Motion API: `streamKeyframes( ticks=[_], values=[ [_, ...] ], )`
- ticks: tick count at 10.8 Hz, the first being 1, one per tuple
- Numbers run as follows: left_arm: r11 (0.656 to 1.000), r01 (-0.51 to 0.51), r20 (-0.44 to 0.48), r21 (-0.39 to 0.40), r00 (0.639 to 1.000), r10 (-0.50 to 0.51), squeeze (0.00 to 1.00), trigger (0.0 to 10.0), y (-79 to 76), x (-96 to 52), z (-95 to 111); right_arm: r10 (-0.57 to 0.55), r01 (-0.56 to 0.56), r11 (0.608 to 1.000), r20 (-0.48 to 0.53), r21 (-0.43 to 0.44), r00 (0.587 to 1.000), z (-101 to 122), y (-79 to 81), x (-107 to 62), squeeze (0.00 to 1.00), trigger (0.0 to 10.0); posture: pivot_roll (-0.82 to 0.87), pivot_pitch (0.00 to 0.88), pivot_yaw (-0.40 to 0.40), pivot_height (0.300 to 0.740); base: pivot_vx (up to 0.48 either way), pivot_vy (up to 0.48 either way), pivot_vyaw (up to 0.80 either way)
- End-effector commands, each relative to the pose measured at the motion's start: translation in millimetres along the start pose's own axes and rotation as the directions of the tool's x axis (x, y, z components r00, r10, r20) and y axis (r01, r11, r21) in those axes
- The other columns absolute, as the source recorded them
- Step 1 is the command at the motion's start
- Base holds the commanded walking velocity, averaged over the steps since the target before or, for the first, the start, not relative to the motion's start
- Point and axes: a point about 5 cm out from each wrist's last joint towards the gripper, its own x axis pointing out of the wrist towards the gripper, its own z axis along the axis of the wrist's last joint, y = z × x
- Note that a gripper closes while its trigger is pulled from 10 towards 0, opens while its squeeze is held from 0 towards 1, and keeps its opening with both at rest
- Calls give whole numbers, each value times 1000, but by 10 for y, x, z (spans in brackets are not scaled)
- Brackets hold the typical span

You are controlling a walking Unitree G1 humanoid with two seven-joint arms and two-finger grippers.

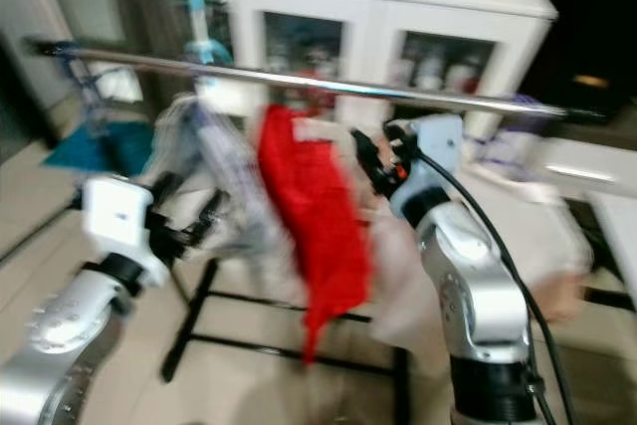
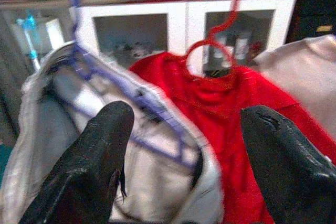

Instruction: Hang hanger

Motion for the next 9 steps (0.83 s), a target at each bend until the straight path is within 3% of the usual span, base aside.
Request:
streamKeyframes(
  ticks=[1, 3, 4, 5, 7, 9],
  values=[
    [1000, -24, -1, 18, 1000, 24, 0, 10000, 48, -14, -4, 4, -4, 1000, 27, -5, 1000, 88, 38, -5, 0, 10000, -82, 0, 1, 740, 0, -480, 0],
    [999, -18, 1, 33, 1000, 18, 0, 10000, 53, -7, -1, 15, -14, 999, 23, -44, 1000, 104, 25, 21, 0, 10000, -81, 0, 5, 740, 0, -461, 0],
    [1000, 1, 2, 11, 1000, -1, 0, 10000, 36, -4, -1, 14, -13, 999, 27, -37, 1000, 123, 13, 40, 0, 10000, -79, 0, 7, 740, 0, 0, 0],
    [999, 42, -10, 32, 999, -42, 0, 10000, 20, -9, -7, 22, -21, 999, 14, -38, 1000, 128, 10, 57, 1000, 10000, -78, 0, 12, 740, 0, 0, 0],
    [995, 66, -37, 75, 997, -64, 0, 10000, 76, -10, -29, -1, 0, 1000, -20, -29, 1000, 128, -38, 148, 1000, 10000, -78, 0, 22, 740, 0, 0, 0],
    [973, 219, -74, 67, 974, -214, 0, 10000, 34, -56, -30, 10, -22, 994, -116, -104, 993, 98, -104, 288, 1000, 10000, -79, 0, 32, 740, 0, 0, 0]
  ],
)
